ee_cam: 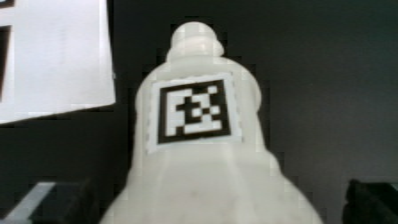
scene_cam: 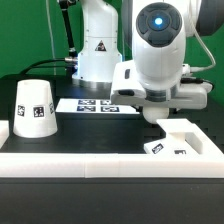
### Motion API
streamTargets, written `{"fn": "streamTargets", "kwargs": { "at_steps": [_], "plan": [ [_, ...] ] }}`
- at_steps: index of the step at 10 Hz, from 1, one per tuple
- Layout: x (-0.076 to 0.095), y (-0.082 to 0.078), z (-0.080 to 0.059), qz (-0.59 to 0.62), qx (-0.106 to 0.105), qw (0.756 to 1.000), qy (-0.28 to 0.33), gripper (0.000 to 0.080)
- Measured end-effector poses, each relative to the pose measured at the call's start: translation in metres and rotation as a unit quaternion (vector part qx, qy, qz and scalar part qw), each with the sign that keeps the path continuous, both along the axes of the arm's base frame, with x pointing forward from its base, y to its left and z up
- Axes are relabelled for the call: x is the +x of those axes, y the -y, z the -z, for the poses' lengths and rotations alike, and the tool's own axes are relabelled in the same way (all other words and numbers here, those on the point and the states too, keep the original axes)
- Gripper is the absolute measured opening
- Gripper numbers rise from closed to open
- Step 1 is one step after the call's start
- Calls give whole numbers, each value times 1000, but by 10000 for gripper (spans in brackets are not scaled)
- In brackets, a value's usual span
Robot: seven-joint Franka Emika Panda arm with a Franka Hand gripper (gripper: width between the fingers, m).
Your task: Assemble lamp
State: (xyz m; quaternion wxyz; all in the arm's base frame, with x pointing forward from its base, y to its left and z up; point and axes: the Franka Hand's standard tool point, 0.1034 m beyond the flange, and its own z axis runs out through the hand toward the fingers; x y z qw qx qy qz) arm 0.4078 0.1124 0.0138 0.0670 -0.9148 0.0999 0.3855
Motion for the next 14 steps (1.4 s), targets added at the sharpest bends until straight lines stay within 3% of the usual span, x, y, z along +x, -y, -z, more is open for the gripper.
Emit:
{"fn": "streamTargets", "kwargs": {
  "at_steps": [3,4,8,11,14],
  "plan": [
    [4,3,0,2,1,1000,2,653],
    [5,4,-1,3,1,1000,2,576],
    [14,20,-9,-1,18,1000,17,576],
    [41,34,-51,-4,24,999,32,576],
    [69,35,-71,-6,24,997,68,577]
  ]
}}
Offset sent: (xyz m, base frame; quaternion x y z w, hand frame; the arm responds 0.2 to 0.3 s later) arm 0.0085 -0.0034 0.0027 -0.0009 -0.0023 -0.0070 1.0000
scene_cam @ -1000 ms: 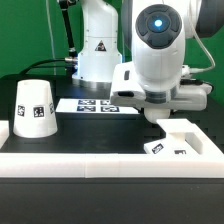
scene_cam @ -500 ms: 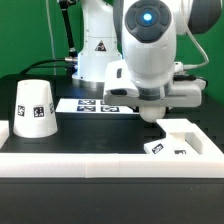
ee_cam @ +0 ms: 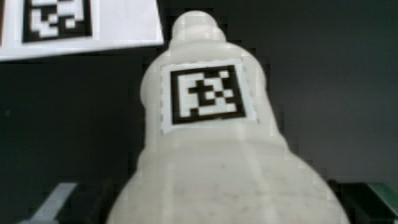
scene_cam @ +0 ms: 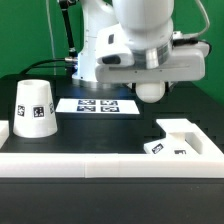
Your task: Assemble lamp
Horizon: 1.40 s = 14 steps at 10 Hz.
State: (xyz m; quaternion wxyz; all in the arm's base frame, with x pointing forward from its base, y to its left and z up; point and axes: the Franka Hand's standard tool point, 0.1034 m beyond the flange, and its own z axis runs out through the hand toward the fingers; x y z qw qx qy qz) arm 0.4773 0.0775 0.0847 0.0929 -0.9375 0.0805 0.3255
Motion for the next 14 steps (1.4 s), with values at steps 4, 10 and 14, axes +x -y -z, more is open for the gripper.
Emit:
{"fn": "streamTargets", "kwargs": {
  "at_steps": [4,10,14],
  "plan": [
    [10,2,5,7,-15,996,89,577],
    [64,16,-31,17,-33,964,264,577],
    [69,23,-27,10,-70,905,419,577]
  ]
}}
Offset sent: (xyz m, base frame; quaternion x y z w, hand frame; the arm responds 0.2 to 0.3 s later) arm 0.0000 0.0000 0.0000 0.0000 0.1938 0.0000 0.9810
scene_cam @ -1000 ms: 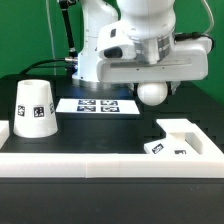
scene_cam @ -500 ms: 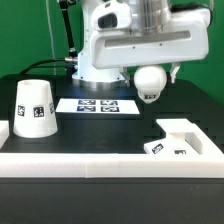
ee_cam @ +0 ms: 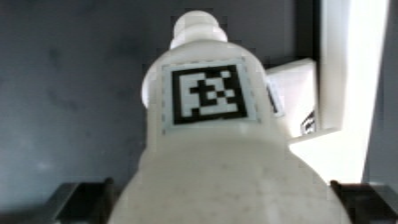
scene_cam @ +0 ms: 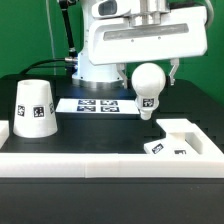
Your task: Assemble lamp
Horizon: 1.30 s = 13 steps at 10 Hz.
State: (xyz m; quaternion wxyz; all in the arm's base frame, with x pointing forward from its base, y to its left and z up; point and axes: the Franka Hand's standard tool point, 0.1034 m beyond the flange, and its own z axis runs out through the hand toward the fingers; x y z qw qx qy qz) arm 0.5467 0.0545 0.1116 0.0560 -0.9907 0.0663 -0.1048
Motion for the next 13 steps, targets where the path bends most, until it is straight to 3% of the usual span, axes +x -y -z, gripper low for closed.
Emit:
{"fn": "streamTargets", "kwargs": {
  "at_steps": [2,6,8,11,13],
  "plan": [
    [10,-6,-16,-4,-13,997,70,577],
    [30,-19,-42,-10,-7,995,98,577],
    [31,-29,-44,-6,-2,995,100,577],
    [30,-28,-42,-9,-4,995,98,577],
    [45,-36,-41,-15,-3,994,107,577]
  ]
}}
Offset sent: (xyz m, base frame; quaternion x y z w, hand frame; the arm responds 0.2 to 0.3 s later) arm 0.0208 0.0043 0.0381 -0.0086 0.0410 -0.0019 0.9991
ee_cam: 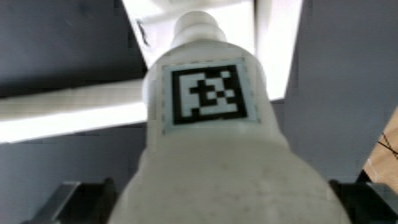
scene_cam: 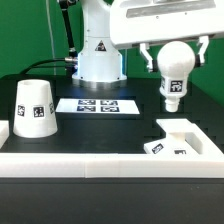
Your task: Assemble lamp
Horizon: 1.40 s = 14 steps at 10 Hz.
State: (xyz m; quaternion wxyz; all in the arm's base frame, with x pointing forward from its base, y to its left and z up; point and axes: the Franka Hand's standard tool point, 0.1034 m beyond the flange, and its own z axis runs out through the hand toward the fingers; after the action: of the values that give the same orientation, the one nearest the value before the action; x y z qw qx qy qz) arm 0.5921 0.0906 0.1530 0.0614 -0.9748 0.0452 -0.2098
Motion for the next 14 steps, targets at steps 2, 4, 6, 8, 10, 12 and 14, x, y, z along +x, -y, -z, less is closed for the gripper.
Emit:
{"fn": "streamTargets", "kwargs": {
  "at_steps": [2,4,6,8,10,12,14],
  "plan": [
    [21,-6,-5,-8,1,1000,10,577],
    [18,-5,-2,-6,-1,1000,16,578],
    [18,-9,2,-13,-6,1000,27,578],
    [16,-10,12,-22,-12,999,24,578],
    [16,-8,17,-23,-14,999,21,578],
    [15,-7,23,-22,-15,999,19,578],
    [13,-7,28,-22,-16,999,17,578]
  ]
}}
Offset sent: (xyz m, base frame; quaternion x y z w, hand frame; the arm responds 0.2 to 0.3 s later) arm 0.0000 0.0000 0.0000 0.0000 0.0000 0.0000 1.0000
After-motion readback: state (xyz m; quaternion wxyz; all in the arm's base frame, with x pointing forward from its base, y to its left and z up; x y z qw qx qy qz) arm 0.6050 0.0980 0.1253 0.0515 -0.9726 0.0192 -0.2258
